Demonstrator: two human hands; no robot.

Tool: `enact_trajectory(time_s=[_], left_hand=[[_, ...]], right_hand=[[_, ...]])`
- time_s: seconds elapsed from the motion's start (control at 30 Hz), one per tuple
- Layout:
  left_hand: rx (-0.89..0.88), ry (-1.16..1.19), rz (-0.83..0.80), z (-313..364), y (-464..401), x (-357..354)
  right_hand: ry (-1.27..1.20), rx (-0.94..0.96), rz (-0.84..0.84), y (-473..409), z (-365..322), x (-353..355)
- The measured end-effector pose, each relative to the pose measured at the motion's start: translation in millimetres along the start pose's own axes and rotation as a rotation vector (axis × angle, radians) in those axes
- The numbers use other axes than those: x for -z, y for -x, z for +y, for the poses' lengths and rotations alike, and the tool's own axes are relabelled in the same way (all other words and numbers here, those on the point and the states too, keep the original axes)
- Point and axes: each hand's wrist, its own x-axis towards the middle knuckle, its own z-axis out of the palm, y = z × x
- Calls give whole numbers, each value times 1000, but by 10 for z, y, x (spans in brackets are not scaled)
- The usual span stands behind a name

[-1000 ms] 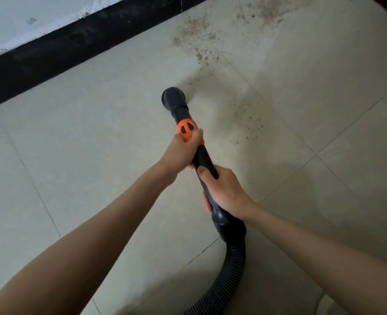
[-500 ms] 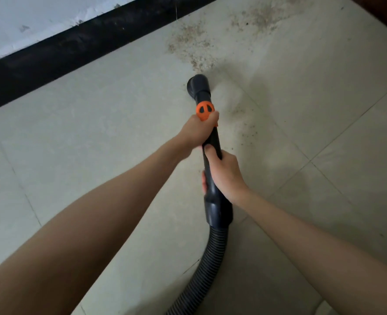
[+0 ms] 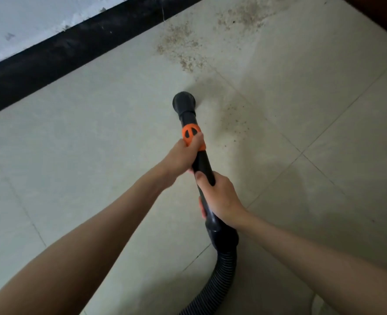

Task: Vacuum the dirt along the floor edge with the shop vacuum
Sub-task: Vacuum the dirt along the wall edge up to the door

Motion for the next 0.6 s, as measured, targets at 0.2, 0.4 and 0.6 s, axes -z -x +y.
enact_trajectory(time_s=[0.2,0.4,0.6], left_hand=[[-46,-75,-169,201,-113,-226],[-63,-157,-274,401,-204,-446],[-131,-193,-313,399,-120,-706]], right_hand=[[-110,-36,145,41,11,159],[-233,-79,277,79,-18,236],[-299,-113,324,222,55,358]])
